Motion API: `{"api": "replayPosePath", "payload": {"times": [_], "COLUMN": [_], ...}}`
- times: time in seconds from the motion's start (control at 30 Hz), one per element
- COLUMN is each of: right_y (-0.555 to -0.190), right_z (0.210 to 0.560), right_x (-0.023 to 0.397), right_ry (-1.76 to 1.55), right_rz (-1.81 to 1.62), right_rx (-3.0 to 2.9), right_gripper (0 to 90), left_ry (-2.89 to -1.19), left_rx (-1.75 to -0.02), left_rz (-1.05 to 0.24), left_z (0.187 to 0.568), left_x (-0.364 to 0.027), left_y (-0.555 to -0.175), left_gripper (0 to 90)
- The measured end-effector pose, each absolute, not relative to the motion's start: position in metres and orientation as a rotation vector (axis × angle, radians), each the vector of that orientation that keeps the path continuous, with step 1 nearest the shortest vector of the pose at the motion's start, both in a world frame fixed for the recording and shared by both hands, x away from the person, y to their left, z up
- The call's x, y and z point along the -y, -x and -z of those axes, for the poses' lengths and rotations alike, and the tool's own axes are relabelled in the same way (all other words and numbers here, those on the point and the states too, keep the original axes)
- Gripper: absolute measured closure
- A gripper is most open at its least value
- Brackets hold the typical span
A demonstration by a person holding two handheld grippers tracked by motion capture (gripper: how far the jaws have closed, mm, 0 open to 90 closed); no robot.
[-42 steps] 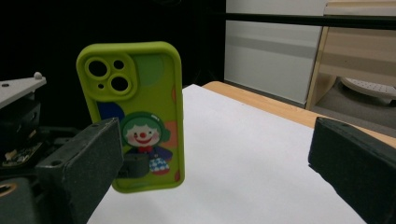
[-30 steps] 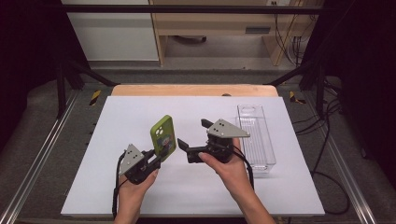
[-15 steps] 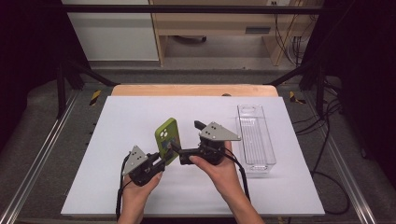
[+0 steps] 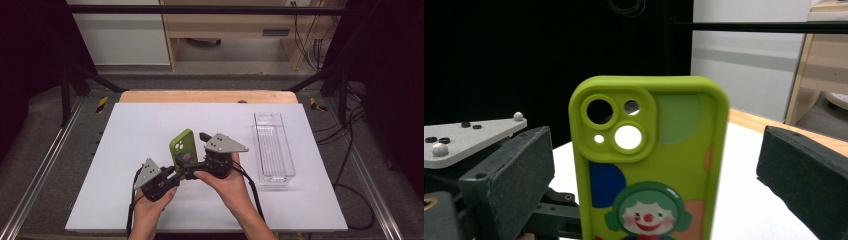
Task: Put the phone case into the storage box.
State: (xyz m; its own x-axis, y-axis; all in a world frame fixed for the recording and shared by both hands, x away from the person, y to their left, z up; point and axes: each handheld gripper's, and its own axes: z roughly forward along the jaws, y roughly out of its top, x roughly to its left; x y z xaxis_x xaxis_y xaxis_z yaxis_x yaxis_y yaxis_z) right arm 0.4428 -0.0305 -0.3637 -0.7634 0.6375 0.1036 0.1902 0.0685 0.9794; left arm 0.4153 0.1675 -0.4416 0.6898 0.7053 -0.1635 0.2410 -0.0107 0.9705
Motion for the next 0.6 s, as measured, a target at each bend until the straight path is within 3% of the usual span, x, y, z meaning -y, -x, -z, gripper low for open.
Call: {"api": "replayPosePath", "payload": {"times": [0.6], "right_y": [-0.449], "right_z": [0.3668], "right_x": [0.0212], "right_ry": [-0.829], "right_rz": [-1.705], "right_rx": [-2.021], "right_gripper": [3.1], "left_ry": [-1.599], "left_rx": [-0.754], "left_rz": [-0.425], "left_z": [0.4394], "left_x": [-0.1583], "left_y": [-0.4102], "left_gripper": [76.9]}}
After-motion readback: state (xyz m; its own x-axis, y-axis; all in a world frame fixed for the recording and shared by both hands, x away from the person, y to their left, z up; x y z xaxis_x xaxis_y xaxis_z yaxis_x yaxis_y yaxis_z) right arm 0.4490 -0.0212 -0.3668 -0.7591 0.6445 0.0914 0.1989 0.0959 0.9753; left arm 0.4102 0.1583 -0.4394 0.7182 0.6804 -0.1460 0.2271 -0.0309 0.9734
